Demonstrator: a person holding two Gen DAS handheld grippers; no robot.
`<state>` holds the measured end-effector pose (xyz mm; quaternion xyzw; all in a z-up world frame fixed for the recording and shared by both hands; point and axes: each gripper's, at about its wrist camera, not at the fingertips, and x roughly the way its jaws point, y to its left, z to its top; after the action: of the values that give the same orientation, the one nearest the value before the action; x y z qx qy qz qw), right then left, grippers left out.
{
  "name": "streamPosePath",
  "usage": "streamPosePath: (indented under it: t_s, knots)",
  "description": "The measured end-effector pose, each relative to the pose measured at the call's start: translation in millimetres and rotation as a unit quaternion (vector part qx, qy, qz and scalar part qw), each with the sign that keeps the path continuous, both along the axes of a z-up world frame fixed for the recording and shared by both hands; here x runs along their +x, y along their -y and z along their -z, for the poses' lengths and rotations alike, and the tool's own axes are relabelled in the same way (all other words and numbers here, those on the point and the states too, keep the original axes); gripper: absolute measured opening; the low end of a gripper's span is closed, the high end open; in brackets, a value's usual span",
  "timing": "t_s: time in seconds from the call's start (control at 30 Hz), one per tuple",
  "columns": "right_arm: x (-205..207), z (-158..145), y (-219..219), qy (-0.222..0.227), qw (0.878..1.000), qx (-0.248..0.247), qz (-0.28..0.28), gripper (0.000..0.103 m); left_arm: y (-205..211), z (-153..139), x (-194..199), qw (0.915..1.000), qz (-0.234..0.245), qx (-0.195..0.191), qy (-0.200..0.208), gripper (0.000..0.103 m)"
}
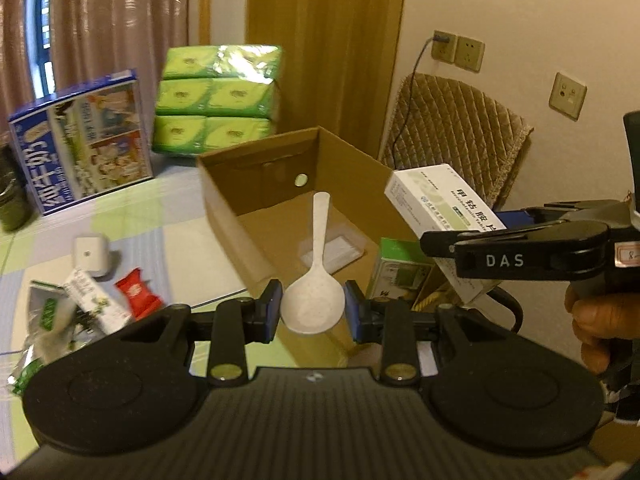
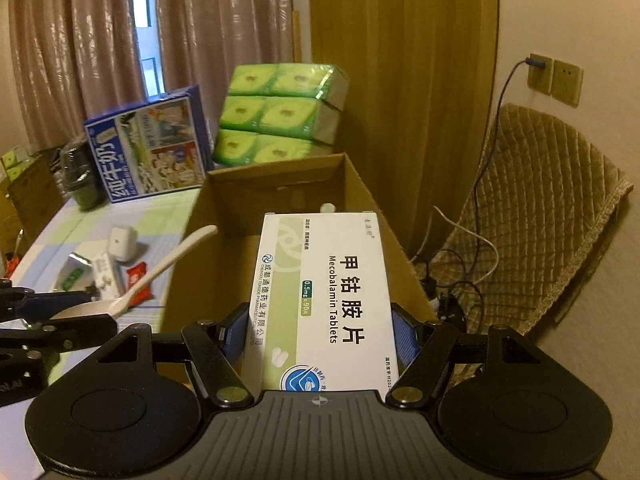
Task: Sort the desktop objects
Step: 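Carry the spoon with the left tool while the right tool carries the tablet box to the cardboard box, then open the left tool to drop the spoon while the right tool releases the tablet box into the cardboard box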
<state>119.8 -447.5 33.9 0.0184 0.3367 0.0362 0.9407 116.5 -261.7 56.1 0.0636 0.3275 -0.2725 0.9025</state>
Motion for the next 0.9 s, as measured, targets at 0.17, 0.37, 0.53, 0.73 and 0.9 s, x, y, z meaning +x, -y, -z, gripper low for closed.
streamPosePath:
  t_s: [0.17, 0.37, 0.53, 0.73, 0.9]
  knots:
    - [16, 12, 10, -0.011, 1.0, -0.004, -0.005, 0.068, 23, 12, 17, 1.0, 0.004, 0.003, -0.004, 0.028]
    - [34, 25, 10, -0.02, 1.0, 0.005, -0.005, 0.068, 38, 27, 38, 0.9998, 0.001, -0.008, -0.019, 0.028]
    - [51, 31, 8, -0.018, 1.0, 0.005, -0.009, 0.068, 44, 42, 52, 0.9998, -0.006, 0.005, -0.02, 0.028]
    - [73, 38, 5, -0.011, 1.0, 0.005, -0.021, 0.068, 31, 44, 49, 0.9999, -0.004, -0.008, -0.006, 0.037]
    - [91, 42, 1, -0.002, 0.999, -0.008, -0.032, 0.068, 18, 36, 41, 0.9996, -0.013, -0.024, 0.008, 0.045]
